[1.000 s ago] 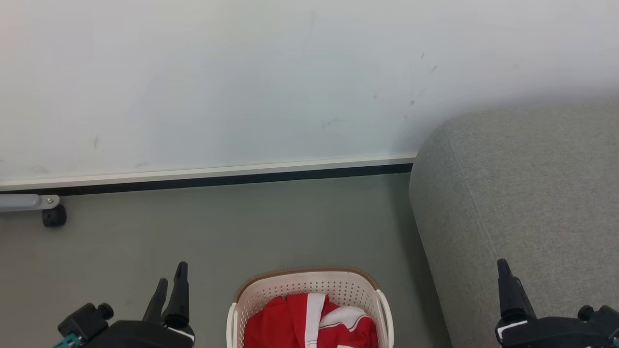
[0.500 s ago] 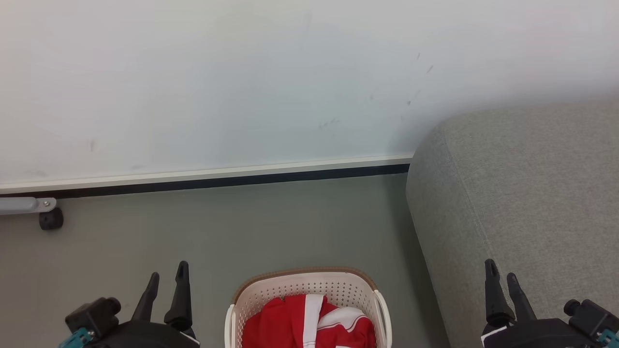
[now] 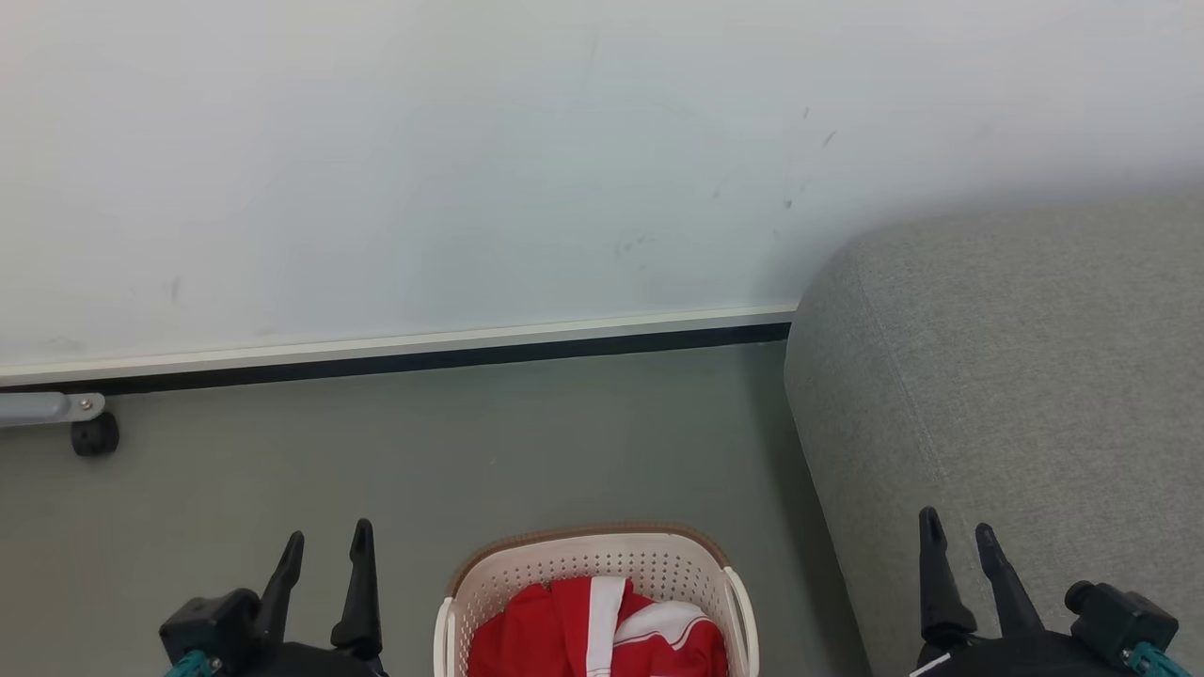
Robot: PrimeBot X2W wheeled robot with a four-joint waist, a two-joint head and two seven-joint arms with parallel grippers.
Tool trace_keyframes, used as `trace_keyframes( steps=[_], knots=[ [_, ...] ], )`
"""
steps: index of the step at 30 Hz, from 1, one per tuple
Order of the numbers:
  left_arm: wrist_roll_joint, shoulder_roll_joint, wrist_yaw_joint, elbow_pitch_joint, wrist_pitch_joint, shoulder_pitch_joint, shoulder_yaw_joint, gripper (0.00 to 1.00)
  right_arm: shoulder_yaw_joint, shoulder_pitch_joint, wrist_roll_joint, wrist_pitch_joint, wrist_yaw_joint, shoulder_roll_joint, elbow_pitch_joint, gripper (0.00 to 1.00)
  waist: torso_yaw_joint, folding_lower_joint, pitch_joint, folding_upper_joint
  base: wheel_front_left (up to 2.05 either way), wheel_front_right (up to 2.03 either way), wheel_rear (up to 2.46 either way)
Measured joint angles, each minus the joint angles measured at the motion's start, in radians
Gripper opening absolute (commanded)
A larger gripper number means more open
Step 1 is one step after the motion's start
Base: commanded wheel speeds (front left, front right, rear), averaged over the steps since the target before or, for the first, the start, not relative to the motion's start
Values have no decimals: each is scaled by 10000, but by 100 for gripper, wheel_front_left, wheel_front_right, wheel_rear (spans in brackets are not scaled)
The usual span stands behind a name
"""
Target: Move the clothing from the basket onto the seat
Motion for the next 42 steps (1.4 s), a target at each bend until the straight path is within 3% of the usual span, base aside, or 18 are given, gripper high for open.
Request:
trace_keyframes(
  steps=[25,42],
  knots=[
    [3281,105,631,-19,-884,460,-8,100,690,163,-3444,-886,-355,-121,-397,100,-130,0,-27,-1,0,0,0],
    [3294,42,621,115,-884,466,192,100,589,165,-3528,-886,-337,-117,-389,100,-128,0,-16,-1,0,0,0]
  ],
)
